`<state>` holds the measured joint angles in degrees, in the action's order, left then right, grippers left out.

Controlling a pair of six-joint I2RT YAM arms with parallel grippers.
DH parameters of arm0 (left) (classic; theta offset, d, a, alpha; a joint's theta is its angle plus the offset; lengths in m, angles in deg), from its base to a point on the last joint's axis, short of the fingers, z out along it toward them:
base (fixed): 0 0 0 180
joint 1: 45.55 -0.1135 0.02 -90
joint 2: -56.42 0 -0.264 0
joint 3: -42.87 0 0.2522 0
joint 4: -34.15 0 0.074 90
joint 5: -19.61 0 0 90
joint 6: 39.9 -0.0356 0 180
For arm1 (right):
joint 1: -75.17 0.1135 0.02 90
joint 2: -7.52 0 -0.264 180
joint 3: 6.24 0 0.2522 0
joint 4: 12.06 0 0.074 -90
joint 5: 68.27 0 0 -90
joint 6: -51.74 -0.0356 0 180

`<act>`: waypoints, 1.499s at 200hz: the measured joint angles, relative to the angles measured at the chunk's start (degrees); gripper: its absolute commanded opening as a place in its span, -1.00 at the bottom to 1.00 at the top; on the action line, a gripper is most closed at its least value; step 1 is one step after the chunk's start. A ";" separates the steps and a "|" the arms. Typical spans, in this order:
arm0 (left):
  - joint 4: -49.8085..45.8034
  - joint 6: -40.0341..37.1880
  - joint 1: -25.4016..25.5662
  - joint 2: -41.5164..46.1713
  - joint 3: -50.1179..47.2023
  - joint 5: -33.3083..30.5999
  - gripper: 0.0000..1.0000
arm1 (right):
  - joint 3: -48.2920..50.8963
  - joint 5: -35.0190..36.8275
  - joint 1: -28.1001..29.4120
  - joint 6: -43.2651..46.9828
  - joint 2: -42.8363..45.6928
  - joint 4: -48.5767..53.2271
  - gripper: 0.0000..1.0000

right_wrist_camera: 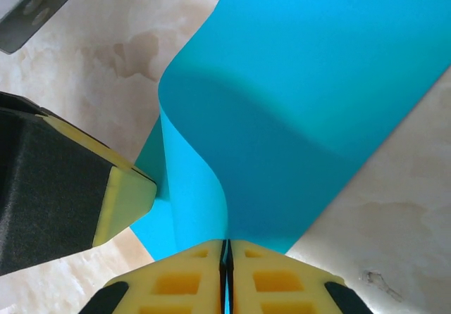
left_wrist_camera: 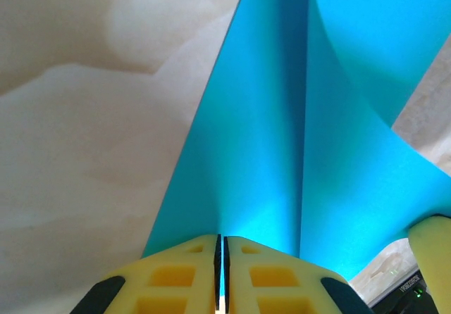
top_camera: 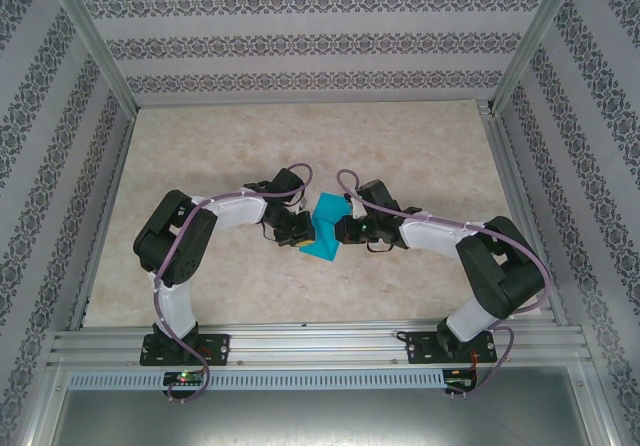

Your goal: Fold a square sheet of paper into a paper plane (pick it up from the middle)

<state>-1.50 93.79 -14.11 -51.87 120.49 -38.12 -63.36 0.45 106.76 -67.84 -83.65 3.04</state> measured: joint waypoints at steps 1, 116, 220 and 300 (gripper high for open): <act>0.00 0.00 0.00 0.00 0.00 0.00 -0.73 | -0.07 0.02 0.00 0.00 -0.04 0.09 -0.76; 0.02 -0.85 0.00 -0.48 0.00 0.04 -0.73 | -4.57 2.93 0.00 3.87 -3.93 6.01 -0.74; 0.00 -1.27 0.00 -0.50 0.02 0.04 -0.73 | -5.35 3.08 0.02 4.09 -6.21 6.19 -0.73; -0.07 -1.29 0.00 -0.52 0.04 0.04 -0.74 | -5.66 3.48 0.02 4.09 -7.15 6.16 -0.72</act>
<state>-1.57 92.50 -14.11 -52.40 120.53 -38.08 -69.02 3.93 106.79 -63.76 -90.80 9.21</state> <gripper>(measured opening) 0.132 0.137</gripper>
